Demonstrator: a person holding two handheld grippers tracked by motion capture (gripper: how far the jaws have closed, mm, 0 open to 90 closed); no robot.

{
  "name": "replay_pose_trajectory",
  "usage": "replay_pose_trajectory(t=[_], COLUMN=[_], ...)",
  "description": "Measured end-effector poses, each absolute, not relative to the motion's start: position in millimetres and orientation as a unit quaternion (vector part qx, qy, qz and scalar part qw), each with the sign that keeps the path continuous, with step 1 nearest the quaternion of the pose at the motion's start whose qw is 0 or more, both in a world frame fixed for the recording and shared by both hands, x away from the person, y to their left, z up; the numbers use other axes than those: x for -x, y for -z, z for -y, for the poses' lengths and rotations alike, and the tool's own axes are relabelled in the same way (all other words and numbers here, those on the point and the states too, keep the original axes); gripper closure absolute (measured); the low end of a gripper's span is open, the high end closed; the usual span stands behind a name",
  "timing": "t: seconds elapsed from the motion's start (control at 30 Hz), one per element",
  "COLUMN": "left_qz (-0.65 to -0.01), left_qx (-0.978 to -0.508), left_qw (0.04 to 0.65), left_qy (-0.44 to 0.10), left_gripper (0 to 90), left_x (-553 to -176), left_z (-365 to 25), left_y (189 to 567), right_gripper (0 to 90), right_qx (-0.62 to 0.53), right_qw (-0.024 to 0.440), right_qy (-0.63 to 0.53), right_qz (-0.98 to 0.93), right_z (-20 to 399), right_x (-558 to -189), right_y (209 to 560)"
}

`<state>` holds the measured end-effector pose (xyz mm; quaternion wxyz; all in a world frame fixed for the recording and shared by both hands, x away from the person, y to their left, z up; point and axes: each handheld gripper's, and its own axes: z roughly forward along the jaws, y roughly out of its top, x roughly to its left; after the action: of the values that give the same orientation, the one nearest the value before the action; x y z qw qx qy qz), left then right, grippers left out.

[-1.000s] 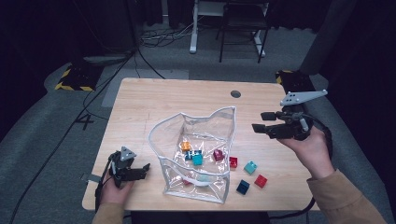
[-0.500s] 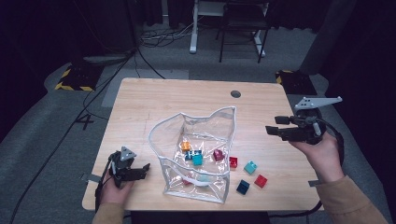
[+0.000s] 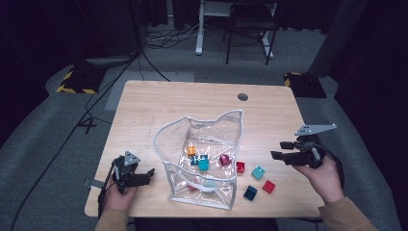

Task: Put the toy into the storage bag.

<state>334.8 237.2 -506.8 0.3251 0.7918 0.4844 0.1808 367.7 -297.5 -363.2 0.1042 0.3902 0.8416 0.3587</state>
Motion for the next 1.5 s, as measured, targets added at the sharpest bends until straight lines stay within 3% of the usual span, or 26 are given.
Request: replay_pose_trajectory(t=[1.07,1.2,1.5], left_qz=[-0.485,-0.485,-0.484], left_qx=[-0.792,-0.792,-0.792], left_qw=[0.325,0.325,0.325], left_qy=[-0.18,-0.18,-0.181], left_gripper=[16.3,16.3,16.3], left_x=[-335,-335,-335], left_z=[-237,-237,-237], left_y=[507,507,507], right_gripper=[43.5,58.8,59.2], right_qx=[-0.39,-0.373,-0.374], right_qw=[0.074,0.088,0.089], right_qy=[-0.243,-0.226,-0.253], right_qz=[-0.885,-0.895,-0.888], right_z=[261,254,257], right_x=[-374,-372,-371], right_y=[465,472,451])
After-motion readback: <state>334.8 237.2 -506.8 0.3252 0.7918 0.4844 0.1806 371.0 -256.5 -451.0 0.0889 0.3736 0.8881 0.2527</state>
